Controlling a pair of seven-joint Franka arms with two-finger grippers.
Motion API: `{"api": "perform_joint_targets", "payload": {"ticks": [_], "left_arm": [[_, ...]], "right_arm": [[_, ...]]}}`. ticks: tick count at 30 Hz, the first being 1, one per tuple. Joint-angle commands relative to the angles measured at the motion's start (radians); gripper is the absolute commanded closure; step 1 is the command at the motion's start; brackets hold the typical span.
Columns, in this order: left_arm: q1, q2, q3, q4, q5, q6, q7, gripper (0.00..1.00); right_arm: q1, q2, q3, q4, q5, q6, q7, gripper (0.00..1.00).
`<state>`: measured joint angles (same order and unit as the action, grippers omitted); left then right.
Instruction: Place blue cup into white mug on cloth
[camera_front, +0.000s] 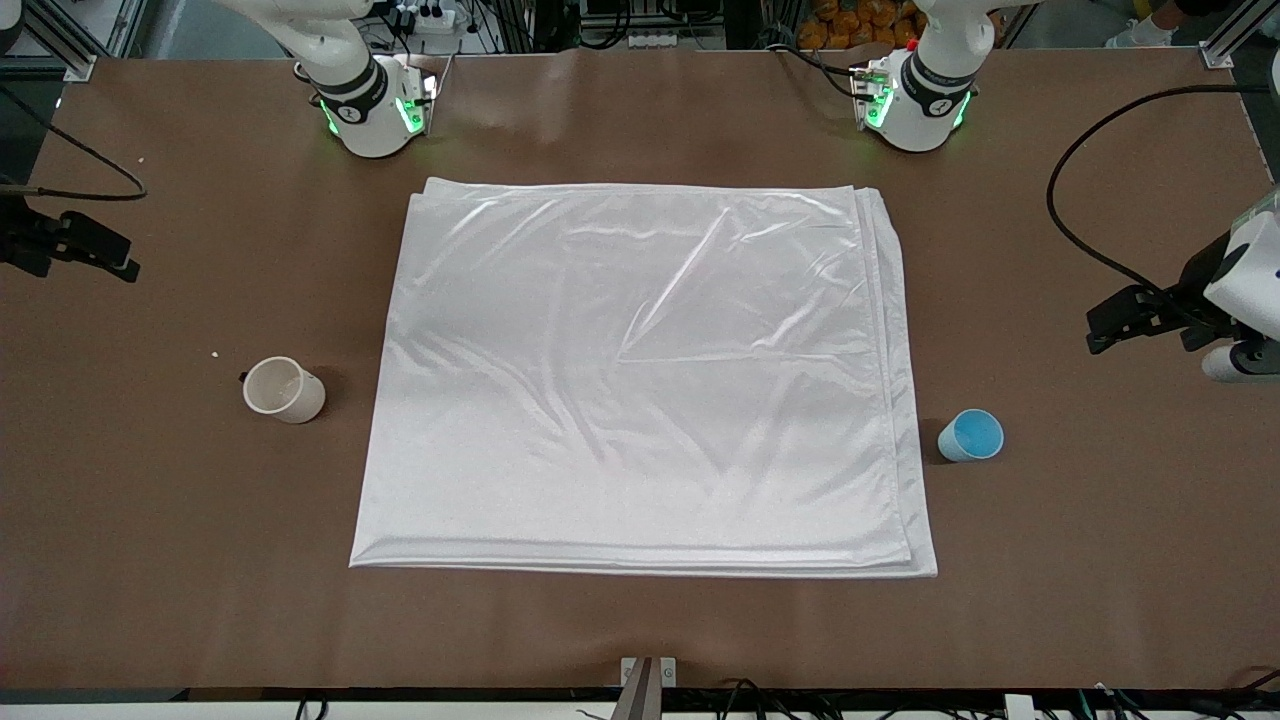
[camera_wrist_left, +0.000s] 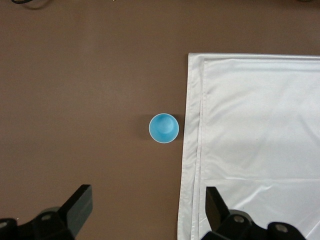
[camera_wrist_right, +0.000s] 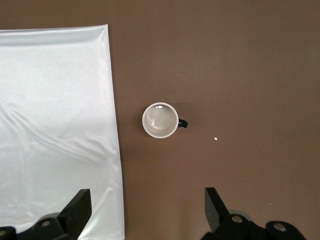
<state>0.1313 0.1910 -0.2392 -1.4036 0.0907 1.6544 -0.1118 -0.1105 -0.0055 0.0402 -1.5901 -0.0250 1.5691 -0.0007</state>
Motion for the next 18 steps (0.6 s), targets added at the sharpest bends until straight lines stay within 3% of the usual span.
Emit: {"api": "perform_joint_targets", "payload": {"ticks": [1, 18], "left_arm": [[0.004, -0.015, 0.001, -0.003, 0.003, -0.008, 0.018, 0.0], [0.002, -0.004, 0.003, -0.008, 0.023, -0.008, 0.024, 0.0]], "right_arm": [[-0.008, -0.008, 0.003, -0.007, 0.014, 0.008, 0.014, 0.0], [-0.008, -0.024, 0.003, -0.064, 0.014, 0.071, -0.078, 0.0]]}}
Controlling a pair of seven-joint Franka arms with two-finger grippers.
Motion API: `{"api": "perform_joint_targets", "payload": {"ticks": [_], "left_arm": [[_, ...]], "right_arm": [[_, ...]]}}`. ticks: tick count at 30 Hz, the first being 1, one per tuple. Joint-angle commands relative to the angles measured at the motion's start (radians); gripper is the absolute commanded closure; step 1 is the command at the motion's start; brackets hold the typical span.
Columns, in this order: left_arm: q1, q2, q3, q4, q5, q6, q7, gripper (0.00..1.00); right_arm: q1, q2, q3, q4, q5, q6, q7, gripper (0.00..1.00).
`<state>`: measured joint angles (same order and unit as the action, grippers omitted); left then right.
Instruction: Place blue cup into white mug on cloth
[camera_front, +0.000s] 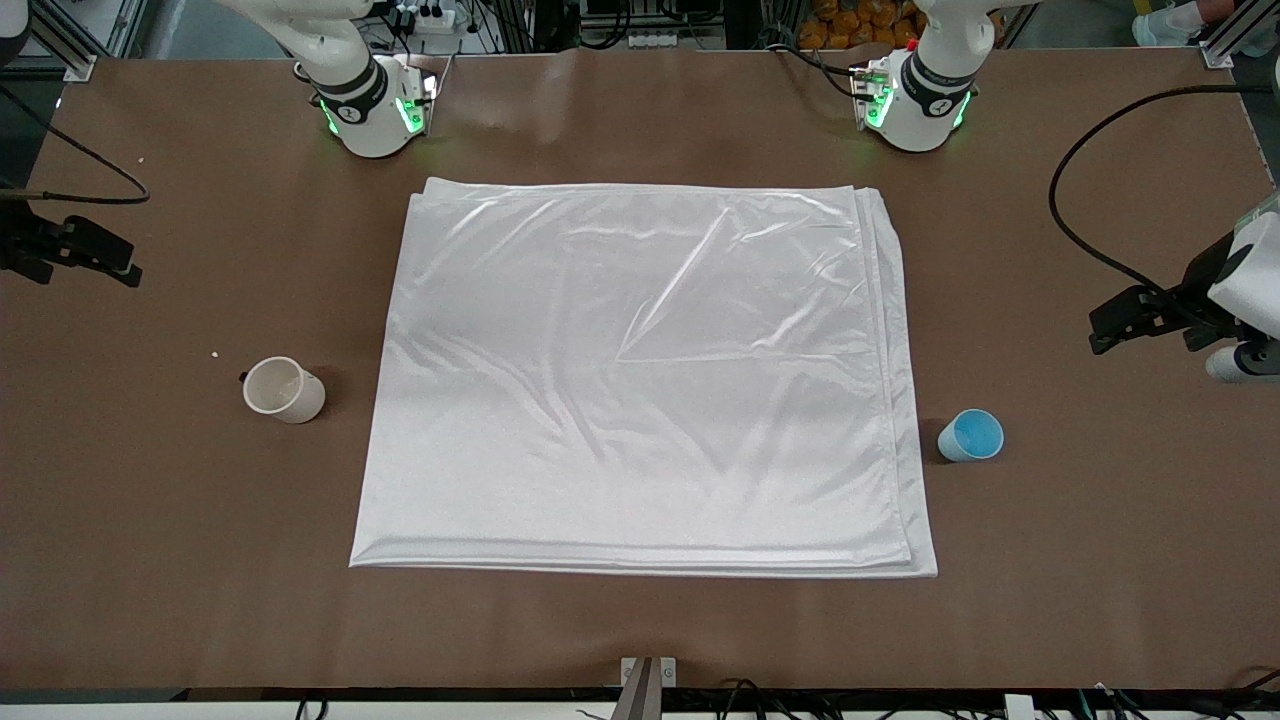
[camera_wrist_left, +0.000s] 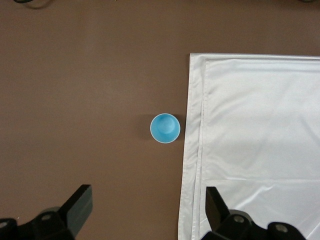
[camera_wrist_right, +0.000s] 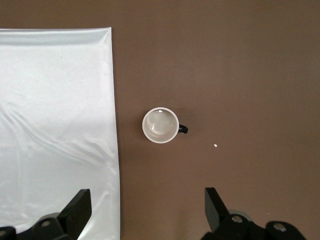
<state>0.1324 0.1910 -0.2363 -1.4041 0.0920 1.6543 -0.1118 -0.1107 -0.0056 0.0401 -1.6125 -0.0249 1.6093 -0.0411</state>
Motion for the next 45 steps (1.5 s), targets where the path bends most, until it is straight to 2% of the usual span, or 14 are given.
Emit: {"api": "perform_joint_targets", "payload": {"ticks": [1, 9, 13, 19, 27, 30, 37, 45], "left_arm": [[0.004, 0.001, 0.0, -0.007, 0.022, -0.007, 0.024, 0.0], [0.012, 0.09, 0.003, -0.015, 0.023, 0.013, 0.024, 0.0], [0.013, 0.12, 0.005, -0.041, 0.022, 0.067, 0.024, 0.0], [0.019, 0.142, 0.005, -0.117, 0.025, 0.18, 0.023, 0.0], [0.044, 0.14, 0.006, -0.274, 0.037, 0.369, 0.023, 0.0], [0.05, 0.142, 0.006, -0.331, 0.037, 0.421, 0.011, 0.0], [0.078, 0.139, 0.006, -0.509, 0.037, 0.651, 0.006, 0.0], [0.095, 0.18, 0.006, -0.539, 0.037, 0.722, 0.006, 0.0]], "right_arm": [[-0.006, -0.025, 0.001, -0.046, 0.014, 0.032, -0.037, 0.0], [-0.02, -0.097, 0.001, -0.196, 0.016, 0.089, -0.083, 0.0], [-0.018, -0.117, 0.001, -0.251, 0.016, 0.107, -0.111, 0.0], [-0.018, -0.114, 0.001, -0.317, 0.014, 0.182, -0.175, 0.0], [-0.052, -0.106, 0.001, -0.411, 0.014, 0.314, -0.445, 0.0], [-0.07, -0.088, 0.0, -0.428, 0.013, 0.331, -0.552, 0.0], [-0.107, -0.045, 0.0, -0.454, 0.013, 0.394, -0.758, 0.0], [-0.126, 0.048, 0.001, -0.452, 0.013, 0.489, -0.922, 0.0]]}}
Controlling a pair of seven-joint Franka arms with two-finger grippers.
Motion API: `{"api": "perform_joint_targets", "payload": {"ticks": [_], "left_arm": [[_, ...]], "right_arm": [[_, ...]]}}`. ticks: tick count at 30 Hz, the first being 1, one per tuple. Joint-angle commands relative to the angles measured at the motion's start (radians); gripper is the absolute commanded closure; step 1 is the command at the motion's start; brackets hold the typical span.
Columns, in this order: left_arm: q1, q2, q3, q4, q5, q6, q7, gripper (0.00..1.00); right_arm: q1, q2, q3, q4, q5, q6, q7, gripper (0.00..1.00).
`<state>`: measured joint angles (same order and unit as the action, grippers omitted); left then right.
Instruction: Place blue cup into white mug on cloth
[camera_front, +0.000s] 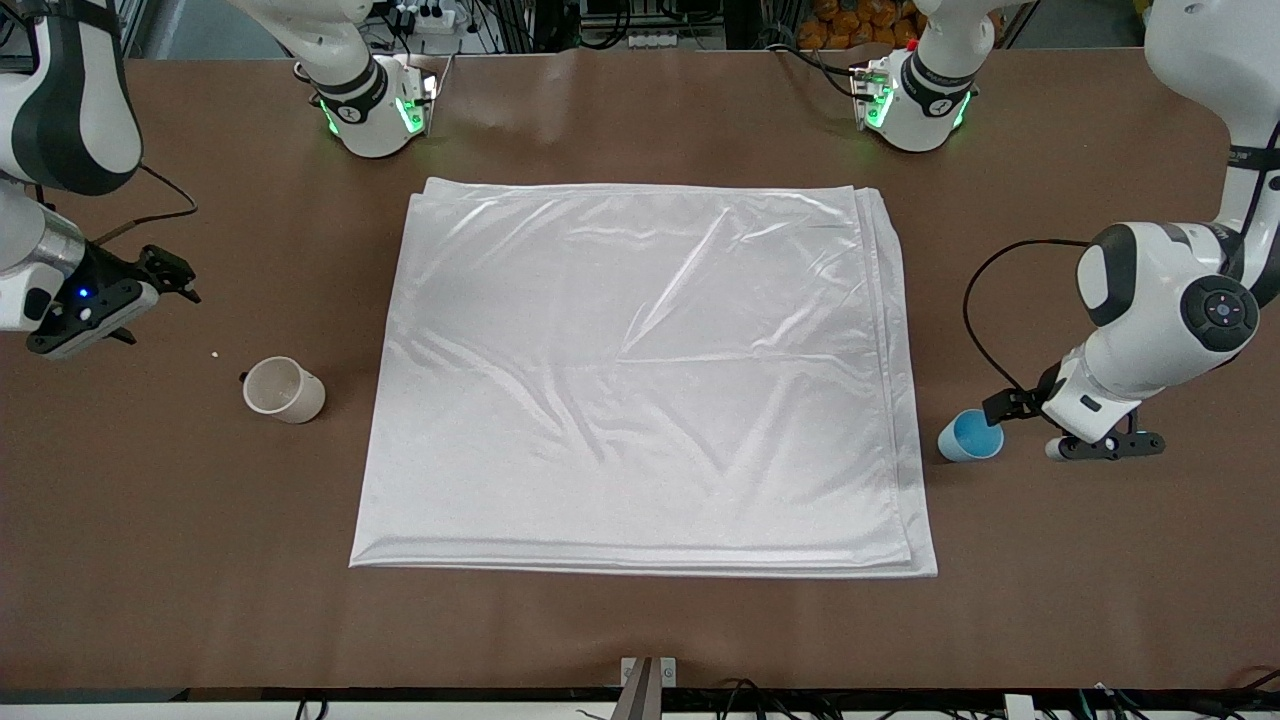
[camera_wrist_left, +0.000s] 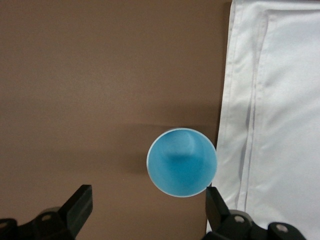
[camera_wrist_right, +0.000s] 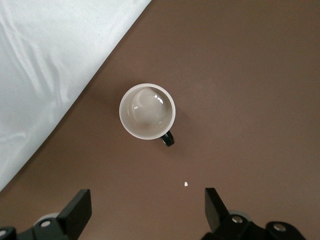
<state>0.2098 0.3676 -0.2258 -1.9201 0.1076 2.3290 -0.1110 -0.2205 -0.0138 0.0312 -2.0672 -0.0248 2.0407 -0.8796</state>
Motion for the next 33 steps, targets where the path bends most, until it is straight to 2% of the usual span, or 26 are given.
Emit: {"api": "perform_joint_targets", "payload": {"ticks": [1, 16, 17, 19, 21, 23, 25, 27, 33], "left_arm": [[0.02, 0.013, -0.004, -0.023, 0.023, 0.059, 0.005, 0.0], [0.039, 0.131, -0.006, -0.002, 0.021, 0.141, 0.014, 0.0], [0.039, 0.139, -0.004, -0.002, 0.021, 0.15, 0.014, 0.03], [0.039, 0.146, -0.006, -0.003, 0.023, 0.164, 0.014, 0.13], [0.039, 0.146, -0.004, -0.003, 0.023, 0.164, 0.016, 0.32], [0.039, 0.146, -0.004, -0.003, 0.023, 0.164, 0.022, 0.47], [0.039, 0.148, -0.006, -0.003, 0.023, 0.165, 0.022, 0.76], [0.03, 0.152, -0.004, -0.002, 0.023, 0.167, 0.022, 1.0], [0.037, 0.171, -0.006, -0.011, 0.024, 0.187, 0.025, 1.0]], "right_arm": [[-0.014, 0.064, 0.01, 0.002, 0.013, 0.061, -0.084, 0.0], [-0.017, 0.187, 0.01, 0.004, 0.013, 0.179, -0.333, 0.0], [-0.02, 0.195, 0.01, 0.004, 0.013, 0.193, -0.367, 0.0], [-0.03, 0.209, 0.01, 0.002, 0.011, 0.207, -0.424, 0.0], [-0.037, 0.222, 0.01, 0.004, 0.013, 0.21, -0.467, 0.0], [-0.039, 0.225, 0.01, 0.002, 0.011, 0.214, -0.493, 0.0], [-0.042, 0.23, 0.01, -0.002, 0.009, 0.219, -0.51, 0.0], [-0.04, 0.242, 0.01, -0.002, 0.005, 0.222, -0.525, 0.0], [-0.042, 0.278, 0.01, -0.007, 0.002, 0.259, -0.562, 0.0]]}}
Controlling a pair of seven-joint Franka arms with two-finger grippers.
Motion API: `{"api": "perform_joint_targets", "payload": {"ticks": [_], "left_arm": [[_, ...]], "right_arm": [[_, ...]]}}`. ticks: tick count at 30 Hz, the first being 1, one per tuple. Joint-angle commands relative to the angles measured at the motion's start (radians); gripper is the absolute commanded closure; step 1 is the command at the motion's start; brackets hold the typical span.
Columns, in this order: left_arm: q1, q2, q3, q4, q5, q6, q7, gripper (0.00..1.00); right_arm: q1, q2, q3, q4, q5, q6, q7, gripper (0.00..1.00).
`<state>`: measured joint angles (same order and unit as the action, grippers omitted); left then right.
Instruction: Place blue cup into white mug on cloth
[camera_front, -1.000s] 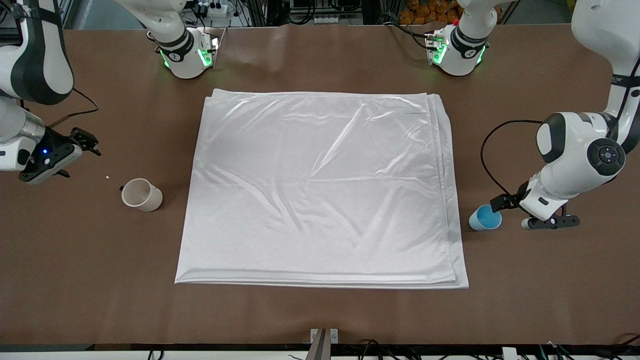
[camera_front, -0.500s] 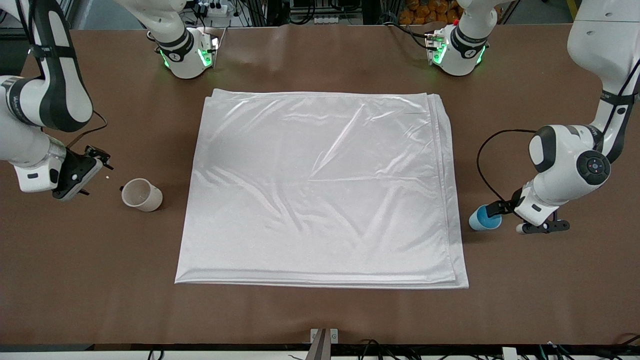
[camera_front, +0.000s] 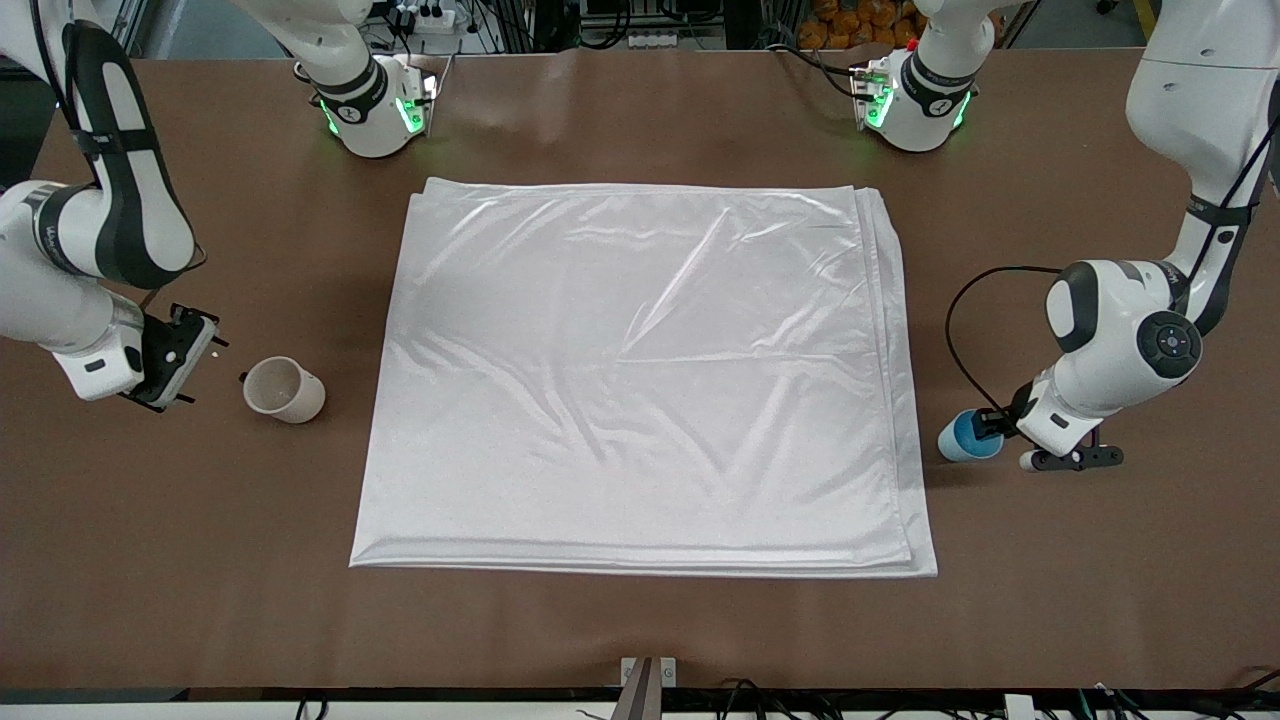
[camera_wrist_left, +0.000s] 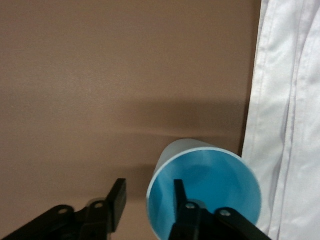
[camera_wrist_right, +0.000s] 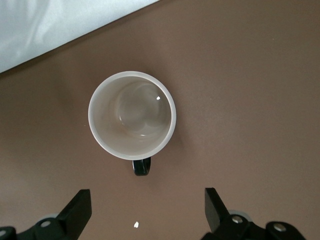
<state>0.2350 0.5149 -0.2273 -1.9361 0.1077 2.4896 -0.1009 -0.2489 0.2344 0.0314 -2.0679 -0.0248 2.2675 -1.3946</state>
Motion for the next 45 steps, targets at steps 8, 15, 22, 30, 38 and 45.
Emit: {"api": "perform_joint_targets", "payload": {"ticks": [8, 15, 22, 30, 38, 45], "left_arm": [[0.003, 0.034, -0.004, 0.003, 0.024, 0.049, 0.02, 1.0], [0.003, 0.022, -0.01, 0.016, 0.024, 0.048, 0.084, 1.0], [0.001, -0.001, -0.014, 0.019, 0.024, 0.045, 0.119, 1.0], [-0.023, -0.013, -0.02, 0.028, 0.023, 0.029, 0.113, 1.0], [-0.032, -0.003, -0.012, 0.06, 0.027, 0.015, 0.121, 1.0], [-0.028, -0.003, -0.012, 0.063, 0.027, 0.014, 0.122, 1.0]], "right_arm": [[-0.032, 0.103, 0.01, -0.014, 0.0, 0.102, -0.09, 0.0], [-0.055, 0.151, 0.01, -0.058, 0.0, 0.222, -0.178, 0.0], [-0.066, 0.172, 0.01, -0.067, 0.002, 0.225, -0.182, 0.0], [-0.061, 0.181, 0.012, -0.086, 0.013, 0.236, -0.182, 0.0], [-0.059, 0.197, 0.015, -0.086, 0.014, 0.239, -0.181, 0.0], [-0.056, 0.198, 0.016, -0.086, 0.016, 0.239, -0.179, 0.1]]}}
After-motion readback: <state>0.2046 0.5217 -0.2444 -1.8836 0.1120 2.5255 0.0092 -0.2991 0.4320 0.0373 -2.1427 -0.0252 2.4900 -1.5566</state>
